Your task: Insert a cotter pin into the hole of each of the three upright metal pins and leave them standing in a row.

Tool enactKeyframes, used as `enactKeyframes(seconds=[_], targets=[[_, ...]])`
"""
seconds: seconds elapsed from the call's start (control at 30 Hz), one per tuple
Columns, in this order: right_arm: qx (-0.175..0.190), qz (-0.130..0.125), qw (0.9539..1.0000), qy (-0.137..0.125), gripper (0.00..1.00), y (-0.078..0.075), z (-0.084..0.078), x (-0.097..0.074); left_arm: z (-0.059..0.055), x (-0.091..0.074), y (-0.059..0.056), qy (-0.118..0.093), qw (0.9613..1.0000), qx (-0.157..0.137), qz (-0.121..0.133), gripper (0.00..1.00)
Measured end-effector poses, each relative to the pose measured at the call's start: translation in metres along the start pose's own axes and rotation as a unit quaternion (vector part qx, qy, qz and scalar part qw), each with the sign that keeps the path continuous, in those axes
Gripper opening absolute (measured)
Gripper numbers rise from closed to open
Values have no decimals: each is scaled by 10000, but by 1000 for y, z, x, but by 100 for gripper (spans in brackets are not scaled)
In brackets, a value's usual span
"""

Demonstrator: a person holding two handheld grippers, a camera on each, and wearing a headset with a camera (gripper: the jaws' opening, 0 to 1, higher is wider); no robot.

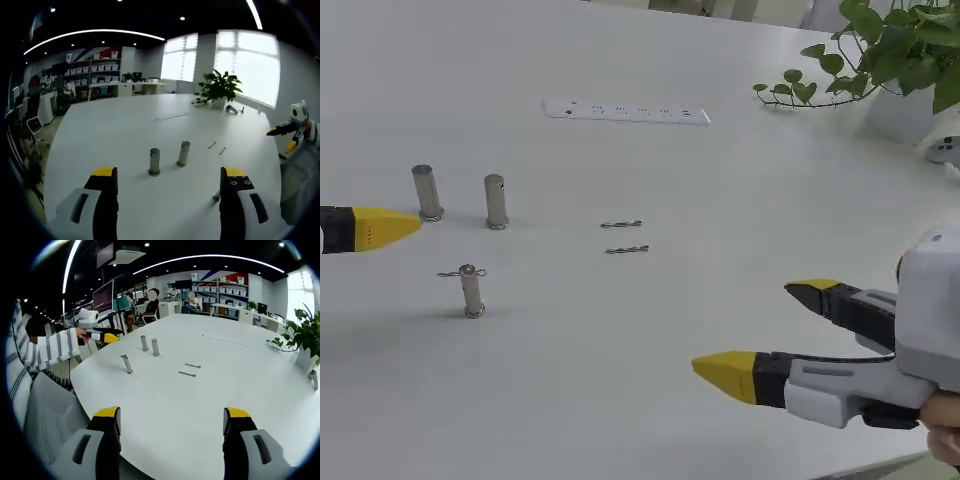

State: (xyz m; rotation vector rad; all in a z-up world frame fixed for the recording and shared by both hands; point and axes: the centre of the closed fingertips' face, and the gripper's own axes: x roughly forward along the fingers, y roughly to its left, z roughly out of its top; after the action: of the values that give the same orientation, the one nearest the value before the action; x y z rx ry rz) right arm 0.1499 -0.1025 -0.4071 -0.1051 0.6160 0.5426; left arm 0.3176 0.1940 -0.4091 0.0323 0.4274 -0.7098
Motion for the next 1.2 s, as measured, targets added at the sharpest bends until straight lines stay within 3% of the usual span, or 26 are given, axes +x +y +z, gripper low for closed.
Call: enactKeyframes(seconds=[0.13,0.33,0.53,0.8,0.9,1.07,1.2], targets=[[95,-14,9999,49,82,-2,-4,3,-7,14,2,125,9999,113,33,73],[62,58,9999,134,81,-2,-3,9,-7,35,6,44,9999,79,54,60],[32,97,9998,172,81,-4,-1,14,-7,54,15,24,10000,0,36,57],[-17,129,9996,245,80,-4,0,17,-12,72,20,100,9999,-13,82,46],[7,96,9997,230,79,-6,0,16,-18,78,21,263,9996,85,90,45],[83,57,9996,248,79,-7,-4,14,-21,84,23,294,9994,73,151,36],[166,8,9995,274,78,-7,-9,14,-22,89,22,269,9996,10,49,29]])
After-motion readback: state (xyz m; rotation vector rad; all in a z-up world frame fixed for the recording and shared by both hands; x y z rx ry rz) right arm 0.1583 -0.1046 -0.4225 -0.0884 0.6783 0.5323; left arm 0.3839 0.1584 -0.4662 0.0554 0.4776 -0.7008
